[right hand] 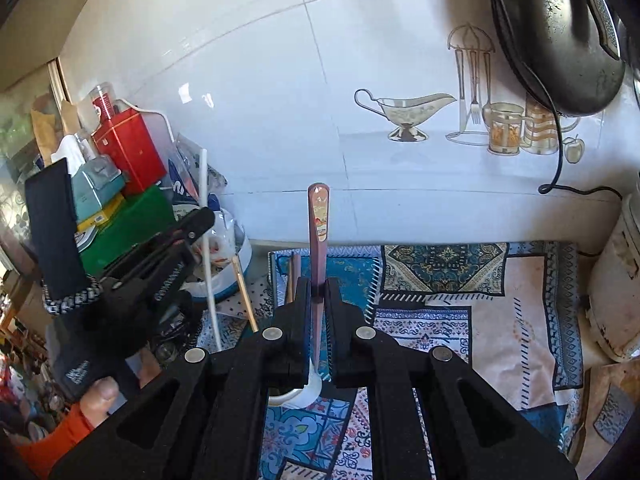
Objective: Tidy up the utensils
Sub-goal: 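Lower both chopsticks into the white cup and open both grippers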
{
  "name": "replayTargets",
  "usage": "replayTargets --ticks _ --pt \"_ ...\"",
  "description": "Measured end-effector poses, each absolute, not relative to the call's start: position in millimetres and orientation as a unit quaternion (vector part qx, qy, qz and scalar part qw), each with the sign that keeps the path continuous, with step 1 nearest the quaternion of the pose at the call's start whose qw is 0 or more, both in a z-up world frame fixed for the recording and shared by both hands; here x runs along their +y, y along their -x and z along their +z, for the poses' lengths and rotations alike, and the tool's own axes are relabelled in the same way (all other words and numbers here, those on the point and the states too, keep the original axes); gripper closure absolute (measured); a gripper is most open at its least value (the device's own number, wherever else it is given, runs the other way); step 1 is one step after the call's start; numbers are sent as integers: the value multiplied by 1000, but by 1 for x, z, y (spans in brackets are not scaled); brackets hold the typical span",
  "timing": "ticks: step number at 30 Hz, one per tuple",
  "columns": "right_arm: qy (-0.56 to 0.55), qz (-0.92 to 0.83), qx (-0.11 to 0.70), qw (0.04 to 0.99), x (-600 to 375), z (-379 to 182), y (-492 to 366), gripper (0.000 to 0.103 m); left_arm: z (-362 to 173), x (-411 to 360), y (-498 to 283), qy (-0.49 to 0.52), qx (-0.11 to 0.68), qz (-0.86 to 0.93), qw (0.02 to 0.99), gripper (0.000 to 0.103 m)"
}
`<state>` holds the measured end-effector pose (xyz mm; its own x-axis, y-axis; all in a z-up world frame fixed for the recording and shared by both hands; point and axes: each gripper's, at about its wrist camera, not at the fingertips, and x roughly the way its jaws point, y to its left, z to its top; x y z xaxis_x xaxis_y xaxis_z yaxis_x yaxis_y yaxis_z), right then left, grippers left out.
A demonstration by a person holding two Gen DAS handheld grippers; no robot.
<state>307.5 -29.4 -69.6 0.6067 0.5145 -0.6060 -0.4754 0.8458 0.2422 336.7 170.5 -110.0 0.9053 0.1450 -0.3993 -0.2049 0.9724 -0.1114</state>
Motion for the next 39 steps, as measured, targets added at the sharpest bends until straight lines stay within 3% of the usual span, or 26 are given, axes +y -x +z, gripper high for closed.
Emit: replayTargets --ticks 11,17,24,28,32,34,39 --pt "-37 284 397 872 -6 -115 -324 97 -166 188 -362 94 217 127 963 98" --pt "-27 285 432 855 -1 -135 -330 97 -167 180 -353 84 198 127 968 98" --pt "4 300 460 836 11 -142 -335 96 -169 166 -342 66 232 99 965 98" --pt "6 313 454 834 5 -132 -332 87 -161 160 -330 63 248 92 962 98" --pt "10 323 434 841 -8 -117 -327 87 -146 154 -315 69 269 101 955 89" --pt "15 328 418 847 -18 -106 -321 87 -135 151 -304 80 276 107 952 80" --pt "25 343 360 867 -50 -66 -296 87 -96 142 -263 120 257 114 952 71"
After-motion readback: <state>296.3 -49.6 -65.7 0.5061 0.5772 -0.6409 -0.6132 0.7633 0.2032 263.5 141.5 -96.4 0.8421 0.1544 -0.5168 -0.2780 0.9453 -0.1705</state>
